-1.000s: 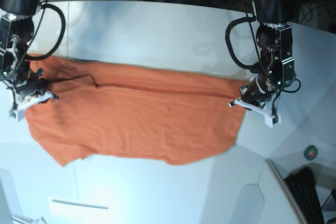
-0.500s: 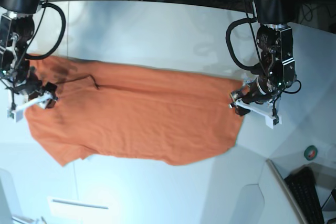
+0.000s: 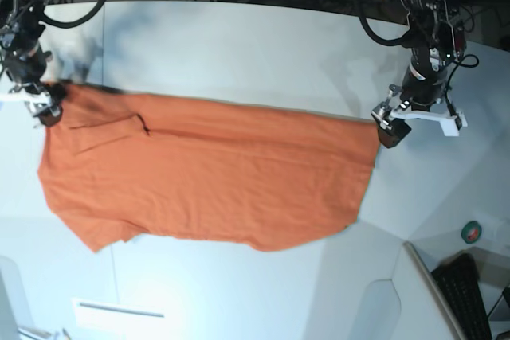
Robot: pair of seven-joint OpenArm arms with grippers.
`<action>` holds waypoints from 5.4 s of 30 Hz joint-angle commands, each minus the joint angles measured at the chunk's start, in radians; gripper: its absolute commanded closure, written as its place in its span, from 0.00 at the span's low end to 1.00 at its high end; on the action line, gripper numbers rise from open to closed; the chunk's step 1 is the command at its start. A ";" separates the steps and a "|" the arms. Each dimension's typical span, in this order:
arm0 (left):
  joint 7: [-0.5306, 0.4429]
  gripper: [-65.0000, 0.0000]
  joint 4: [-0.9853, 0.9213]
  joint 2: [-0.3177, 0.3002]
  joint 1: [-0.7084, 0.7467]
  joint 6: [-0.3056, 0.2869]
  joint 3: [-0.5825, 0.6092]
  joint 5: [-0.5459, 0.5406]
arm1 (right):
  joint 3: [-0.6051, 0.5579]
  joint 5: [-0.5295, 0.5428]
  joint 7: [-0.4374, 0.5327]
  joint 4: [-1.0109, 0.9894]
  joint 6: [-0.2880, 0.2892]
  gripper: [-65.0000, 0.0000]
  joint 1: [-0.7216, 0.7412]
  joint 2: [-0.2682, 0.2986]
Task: Layout the t-shirt on the table in an organized manner, then fold the t-shirt properly
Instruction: 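Regrasp the shirt edge with both grippers, then pull the shirt edge with both grippers toward the robot base, then release the shirt and raise both grippers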
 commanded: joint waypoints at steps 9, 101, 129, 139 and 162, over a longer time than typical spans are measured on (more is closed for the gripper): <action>-0.023 0.14 -0.151 -0.019 -0.052 -0.111 0.042 -0.026 | 0.072 0.019 0.041 -0.132 0.006 0.44 0.020 -0.027; -0.016 0.35 0.011 -0.062 0.310 -0.109 -0.090 -0.024 | 0.064 0.019 0.004 -0.135 0.101 0.68 -0.187 0.020; 0.083 0.40 0.162 -0.077 0.243 -0.114 -0.392 -0.023 | 0.140 0.018 0.012 -0.074 -0.101 0.68 -0.230 0.026; 0.082 1.00 0.114 -0.174 0.016 -0.114 -0.055 0.487 | -0.035 0.018 0.006 -0.078 0.090 0.69 -0.090 0.177; 0.405 0.40 -0.114 -0.174 -0.451 -0.192 0.383 0.540 | -0.215 0.018 0.006 -0.080 0.094 1.00 0.009 0.177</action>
